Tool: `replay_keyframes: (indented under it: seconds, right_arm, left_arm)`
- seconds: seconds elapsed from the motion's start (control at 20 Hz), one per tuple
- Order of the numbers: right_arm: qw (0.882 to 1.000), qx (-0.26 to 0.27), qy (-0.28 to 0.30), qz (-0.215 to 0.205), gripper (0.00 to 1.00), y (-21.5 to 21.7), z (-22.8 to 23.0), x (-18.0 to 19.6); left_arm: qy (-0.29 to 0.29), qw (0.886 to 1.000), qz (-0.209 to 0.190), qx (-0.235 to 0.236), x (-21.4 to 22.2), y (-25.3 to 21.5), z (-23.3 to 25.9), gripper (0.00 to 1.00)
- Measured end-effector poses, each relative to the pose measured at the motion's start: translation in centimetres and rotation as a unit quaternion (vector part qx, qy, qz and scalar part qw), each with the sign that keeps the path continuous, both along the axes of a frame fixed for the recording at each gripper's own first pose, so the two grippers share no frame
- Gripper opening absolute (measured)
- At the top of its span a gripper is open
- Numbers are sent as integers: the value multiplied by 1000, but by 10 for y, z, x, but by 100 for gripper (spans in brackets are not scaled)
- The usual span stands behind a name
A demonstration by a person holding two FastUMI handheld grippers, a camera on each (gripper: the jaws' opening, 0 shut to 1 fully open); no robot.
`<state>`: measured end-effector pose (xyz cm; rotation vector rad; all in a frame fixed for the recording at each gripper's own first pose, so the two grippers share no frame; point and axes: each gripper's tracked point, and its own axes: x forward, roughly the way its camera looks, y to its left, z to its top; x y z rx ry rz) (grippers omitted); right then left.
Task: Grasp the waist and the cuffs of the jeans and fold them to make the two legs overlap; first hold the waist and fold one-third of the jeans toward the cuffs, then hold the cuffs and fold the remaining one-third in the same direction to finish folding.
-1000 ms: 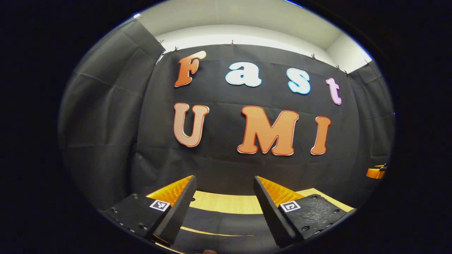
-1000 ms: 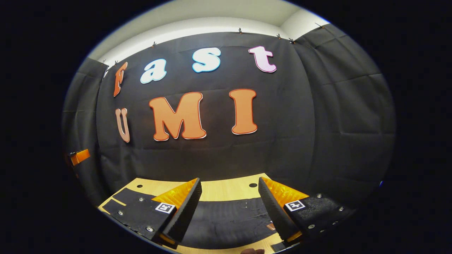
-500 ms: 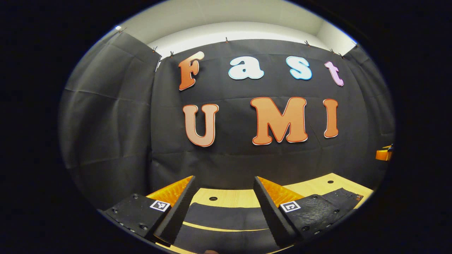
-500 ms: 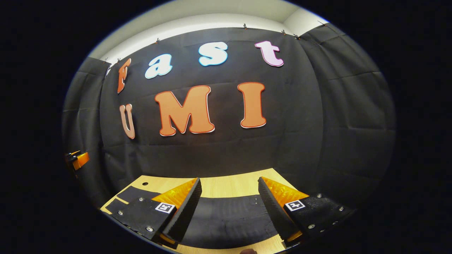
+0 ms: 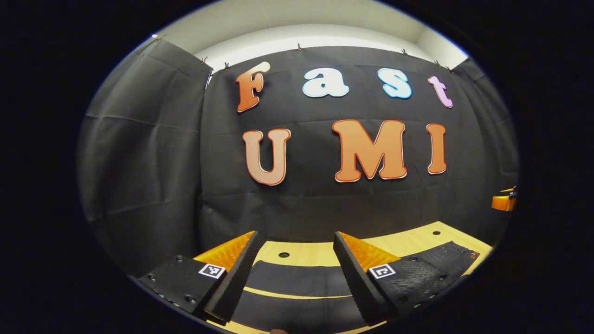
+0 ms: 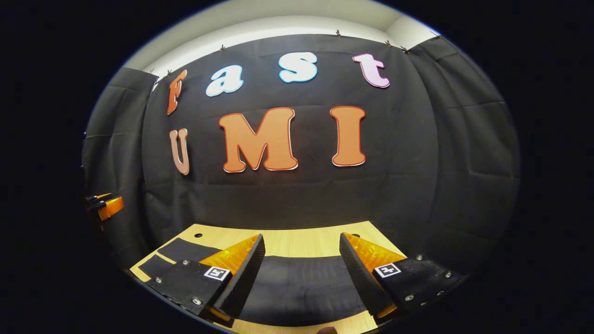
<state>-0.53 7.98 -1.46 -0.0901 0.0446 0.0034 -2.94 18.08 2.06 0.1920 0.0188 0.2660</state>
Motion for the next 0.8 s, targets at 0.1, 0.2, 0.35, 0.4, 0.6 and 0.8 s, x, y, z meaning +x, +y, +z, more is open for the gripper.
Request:
replay_keyframes:
  seconds: [0.1,0.2,0.35,0.4,0.6,0.8]
  right_arm:
    - [1000,-5,8,4,98,4,-4,2]
    - [1000,-3,8,11,98,9,-5,1]
    - [1000,-2,23,18,98,14,-14,5]
    - [999,-1,26,20,97,16,-17,5]
    - [998,5,46,32,98,25,-28,15]
    - [994,32,88,61,100,44,-49,27]
  left_arm:
    - [2,1000,2,-7,1,0,-1,96]
    - [9,1000,7,-20,0,3,-3,96]
    - [13,998,19,-59,0,7,-10,96]
    - [20,997,25,-75,-1,11,-16,96]
    - [46,983,46,-172,-6,29,-50,98]
    - [64,947,82,-305,-25,61,-91,98]
